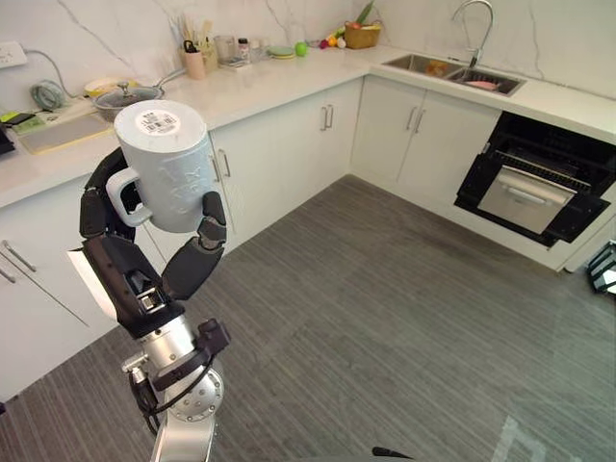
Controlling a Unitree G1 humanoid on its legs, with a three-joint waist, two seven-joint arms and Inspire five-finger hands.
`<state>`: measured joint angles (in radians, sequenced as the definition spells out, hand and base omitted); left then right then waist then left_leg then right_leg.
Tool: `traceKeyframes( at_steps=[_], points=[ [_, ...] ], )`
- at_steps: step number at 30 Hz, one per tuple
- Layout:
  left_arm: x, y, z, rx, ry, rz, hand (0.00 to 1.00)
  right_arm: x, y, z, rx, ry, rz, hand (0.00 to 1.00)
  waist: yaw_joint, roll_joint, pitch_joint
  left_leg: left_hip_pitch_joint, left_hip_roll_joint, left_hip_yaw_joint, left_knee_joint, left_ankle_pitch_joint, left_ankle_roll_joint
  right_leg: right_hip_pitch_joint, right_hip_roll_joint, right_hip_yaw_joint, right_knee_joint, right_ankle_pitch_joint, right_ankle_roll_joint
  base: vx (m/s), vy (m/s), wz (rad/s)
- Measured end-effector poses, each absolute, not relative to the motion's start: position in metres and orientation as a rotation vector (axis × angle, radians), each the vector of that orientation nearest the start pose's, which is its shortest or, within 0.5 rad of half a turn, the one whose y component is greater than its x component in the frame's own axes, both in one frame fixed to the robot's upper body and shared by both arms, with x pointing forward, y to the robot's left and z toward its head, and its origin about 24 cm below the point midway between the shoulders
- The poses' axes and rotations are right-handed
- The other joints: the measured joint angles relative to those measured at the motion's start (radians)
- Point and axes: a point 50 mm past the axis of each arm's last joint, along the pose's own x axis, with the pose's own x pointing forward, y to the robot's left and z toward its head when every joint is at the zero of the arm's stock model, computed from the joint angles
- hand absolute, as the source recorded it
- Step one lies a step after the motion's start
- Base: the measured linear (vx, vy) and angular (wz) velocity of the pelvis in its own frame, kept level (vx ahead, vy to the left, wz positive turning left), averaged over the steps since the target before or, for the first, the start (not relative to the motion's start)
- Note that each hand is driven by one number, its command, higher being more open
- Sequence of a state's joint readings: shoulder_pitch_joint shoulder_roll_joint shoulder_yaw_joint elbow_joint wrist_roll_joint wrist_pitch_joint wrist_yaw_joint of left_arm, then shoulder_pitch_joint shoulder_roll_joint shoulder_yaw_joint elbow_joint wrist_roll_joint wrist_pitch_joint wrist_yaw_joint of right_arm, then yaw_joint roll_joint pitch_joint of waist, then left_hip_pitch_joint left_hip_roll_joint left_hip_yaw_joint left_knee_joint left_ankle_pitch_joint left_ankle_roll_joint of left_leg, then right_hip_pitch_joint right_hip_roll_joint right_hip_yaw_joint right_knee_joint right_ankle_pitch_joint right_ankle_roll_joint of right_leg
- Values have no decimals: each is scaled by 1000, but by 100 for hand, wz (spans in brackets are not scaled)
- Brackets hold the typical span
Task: Walk over to the sink, pick up the cup, carry it to the dishwasher, place the cup inside the dishwasher, then close the dishwasher door
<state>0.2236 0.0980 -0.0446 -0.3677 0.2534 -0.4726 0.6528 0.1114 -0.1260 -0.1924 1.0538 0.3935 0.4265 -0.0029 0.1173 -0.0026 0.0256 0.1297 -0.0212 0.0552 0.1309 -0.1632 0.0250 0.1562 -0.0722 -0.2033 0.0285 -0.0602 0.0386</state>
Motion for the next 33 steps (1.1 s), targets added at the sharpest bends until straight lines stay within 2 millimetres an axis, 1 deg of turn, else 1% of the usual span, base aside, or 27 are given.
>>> traceKeyframes(
  at_steps=[3,4,7,9,10,11,12,13,14,16,19,21,22,25,26,27,28,29,30,31,32,33],
  points=[
    [186,179,115,158,-663,524,0,45,-203,-170,453,1499,-428,100,-16,1,-1,18,4,-8,-16,0,0,19,6,-8,-13,0,0,-18,-54,3],
    [185,193,109,245,-629,510,0,58,-215,-167,444,1485,-411,100,-52,42,37,8,13,-20,-51,32,8,22,27,-9,-80,55,-2,0,0,0],
    [185,193,109,245,-629,510,0,56,-215,-167,444,1489,-413,100,-52,41,37,10,13,-17,-55,32,8,22,27,-6,-82,55,-2,0,0,-3],
    [182,195,106,233,-608,517,0,50,-214,-168,447,1502,-421,100,-53,41,19,19,19,14,-74,31,7,14,35,24,-106,63,-3,11,0,-32],
    [181,195,104,219,-597,520,0,48,-214,-168,452,1503,-426,100,-53,40,10,22,21,26,-81,31,6,14,38,34,-114,68,-6,43,-12,-53],
    [182,192,102,146,-573,516,0,43,-210,-169,474,1502,-441,100,-62,36,-13,18,27,44,-88,29,4,2,43,46,-115,69,-8,77,-34,-32],
    [184,188,101,91,-563,504,0,43,-209,-169,490,1497,-458,100,-71,29,-22,15,29,44,-87,29,3,3,45,42,-113,68,-10,77,-45,-16],
    [187,183,100,40,-548,477,0,41,-207,-169,496,1498,-468,100,-81,22,-28,13,32,43,-83,29,2,3,46,35,-113,68,-11,61,-43,5],
    [189,178,98,6,-536,453,0,41,-206,-169,501,1499,-477,100,-85,16,-31,13,34,44,-80,28,-2,5,47,33,-113,68,-11,35,-40,1],
    [197,164,88,-118,-467,374,0,38,-200,-170,530,1512,-522,100,-91,2,-39,19,39,63,-55,23,-23,19,49,32,-113,67,-13,13,-48,-12],
    [204,155,82,-255,-411,318,0,37,-197,-169,539,1518,-583,100,-96,-5,-45,20,41,84,-54,21,-28,19,49,38,-108,60,-22,-41,-40,-15],
    [208,152,79,-310,-386,274,0,39,-197,-169,557,1525,-618,100,-99,-6,-43,24,45,94,-63,21,-30,16,51,39,-87,53,-24,-75,-31,7],
    [210,152,75,-308,-364,250,0,40,-196,-169,556,1540,-628,100,-107,-8,-42,35,47,90,-70,26,-29,17,51,29,-67,42,-25,-74,-34,19],
    [211,157,63,-273,-306,238,0,40,-195,-169,549,1552,-635,100,-103,-14,-38,49,49,75,-76,33,-27,18,50,8,-25,20,-26,-87,-38,24],
    [210,159,61,-268,-297,245,0,38,-195,-170,548,1560,-638,100,-103,-13,-35,45,49,70,-66,25,-27,16,50,7,-17,10,-27,-107,-40,23],
    [209,162,59,-266,-288,263,0,37,-195,-170,552,1564,-644,100,-102,-9,-26,13,59,61,0,-23,-35,7,53,1,9,-12,-24,-110,-38,11],
    [207,164,58,-272,-284,281,0,37,-197,-170,562,1562,-656,100,-90,-1,-21,-29,81,60,103,-78,-40,-5,64,2,43,-42,-37,-111,-35,1],
    [204,167,57,-275,-281,301,0,35,-199,-170,560,1563,-654,100,-77,5,-18,-62,109,66,193,-127,-56,-20,80,11,85,-68,-45,-73,-21,-9],
    [202,168,58,-282,-282,312,0,36,-199,-170,557,1562,-647,100,-74,8,-13,-77,122,65,244,-138,-61,-23,89,15,108,-82,-49,-22,-5,-5],
    [201,170,60,-288,-290,320,0,39,-198,-170,553,1561,-638,100,-73,5,2,-102,129,67,319,-141,-65,-25,92,16,127,-95,-56,-33,-14,11],
    [198,172,64,-315,-302,334,0,47,-201,-169,533,1562,-616,100,-75,5,40,-238,156,69,592,-107,-87,-48,85,7,209,-136,-63,-26,7,13],
    [197,173,64,-321,-302,338,0,47,-203,-169,530,1564,-613,100,-74,8,45,-273,164,70,658,-84,-84,-54,79,6,226,-144,-65,-21,31,14]
  ],
)
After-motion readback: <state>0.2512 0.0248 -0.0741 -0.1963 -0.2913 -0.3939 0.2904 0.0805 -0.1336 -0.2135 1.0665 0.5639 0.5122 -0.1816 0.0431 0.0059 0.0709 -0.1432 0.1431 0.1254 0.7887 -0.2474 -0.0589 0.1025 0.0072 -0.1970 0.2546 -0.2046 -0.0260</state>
